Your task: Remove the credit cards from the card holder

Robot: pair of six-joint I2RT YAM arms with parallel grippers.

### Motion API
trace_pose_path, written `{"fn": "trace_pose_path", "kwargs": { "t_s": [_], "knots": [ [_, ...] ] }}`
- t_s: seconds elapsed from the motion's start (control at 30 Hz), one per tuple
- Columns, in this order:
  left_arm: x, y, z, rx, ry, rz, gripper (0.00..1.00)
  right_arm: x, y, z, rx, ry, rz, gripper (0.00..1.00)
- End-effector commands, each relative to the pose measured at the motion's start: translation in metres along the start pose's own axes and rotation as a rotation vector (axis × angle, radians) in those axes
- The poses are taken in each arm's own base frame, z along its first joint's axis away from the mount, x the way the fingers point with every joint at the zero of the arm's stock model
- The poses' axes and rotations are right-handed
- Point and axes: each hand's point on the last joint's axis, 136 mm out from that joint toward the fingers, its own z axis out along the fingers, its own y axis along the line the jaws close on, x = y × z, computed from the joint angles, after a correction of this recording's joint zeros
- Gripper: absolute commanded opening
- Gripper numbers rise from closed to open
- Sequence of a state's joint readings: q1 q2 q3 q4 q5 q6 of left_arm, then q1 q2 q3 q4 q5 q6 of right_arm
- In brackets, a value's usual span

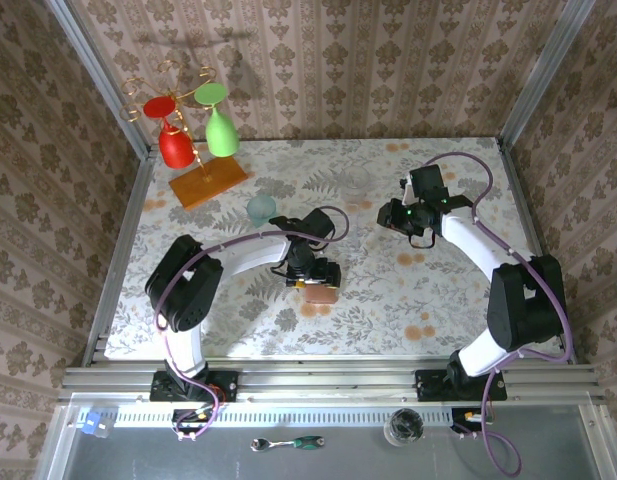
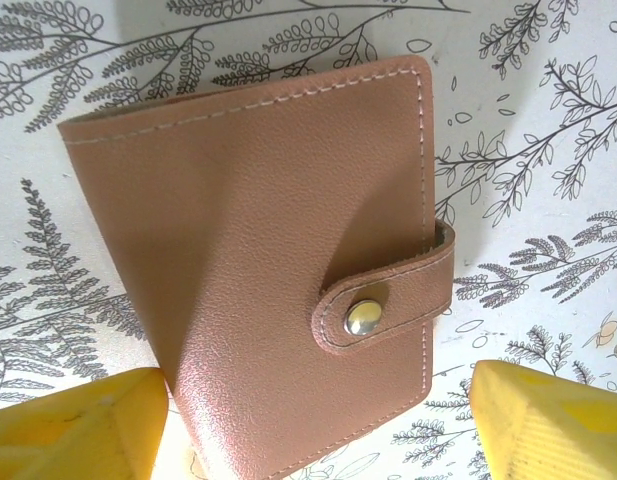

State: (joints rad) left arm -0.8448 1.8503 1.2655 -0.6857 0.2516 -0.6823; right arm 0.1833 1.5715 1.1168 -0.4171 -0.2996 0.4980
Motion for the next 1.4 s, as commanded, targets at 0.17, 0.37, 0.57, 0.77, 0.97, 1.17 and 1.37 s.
{"fn": "trace_pose_path", "kwargs": {
  "t_s": [0.17, 0.37, 0.57, 0.77, 0.97, 1.17, 1.37],
  "knots": [
    [-0.013, -0.001, -0.023, 0.091, -0.111, -0.051, 0.77, 0.022, 0.014, -0.002, -0.056, 0.042, -0.008, 0.34],
    [-0.02, 0.015, -0.037, 0.144, -0.205, -0.099, 0.77, 0.047, 0.028, 0.002, -0.032, 0.095, -0.017, 0.36],
    [-0.027, 0.035, -0.052, 0.182, -0.293, -0.134, 0.77, 0.078, 0.052, 0.01, 0.003, 0.156, -0.049, 0.36],
    [-0.032, 0.062, -0.072, 0.205, -0.405, -0.174, 0.76, 0.116, 0.074, 0.024, 0.072, 0.235, -0.101, 0.35],
    [-0.028, 0.091, -0.086, 0.252, -0.506, -0.243, 0.76, 0.144, 0.086, 0.038, 0.148, 0.303, -0.132, 0.33],
    [-0.025, 0.113, -0.087, 0.287, -0.542, -0.3, 0.75, 0.155, 0.093, 0.046, 0.237, 0.333, -0.164, 0.33],
    [-0.029, 0.118, -0.081, 0.339, -0.529, -0.322, 0.75, 0.164, 0.092, 0.055, 0.296, 0.362, -0.165, 0.33]
  ]
}}
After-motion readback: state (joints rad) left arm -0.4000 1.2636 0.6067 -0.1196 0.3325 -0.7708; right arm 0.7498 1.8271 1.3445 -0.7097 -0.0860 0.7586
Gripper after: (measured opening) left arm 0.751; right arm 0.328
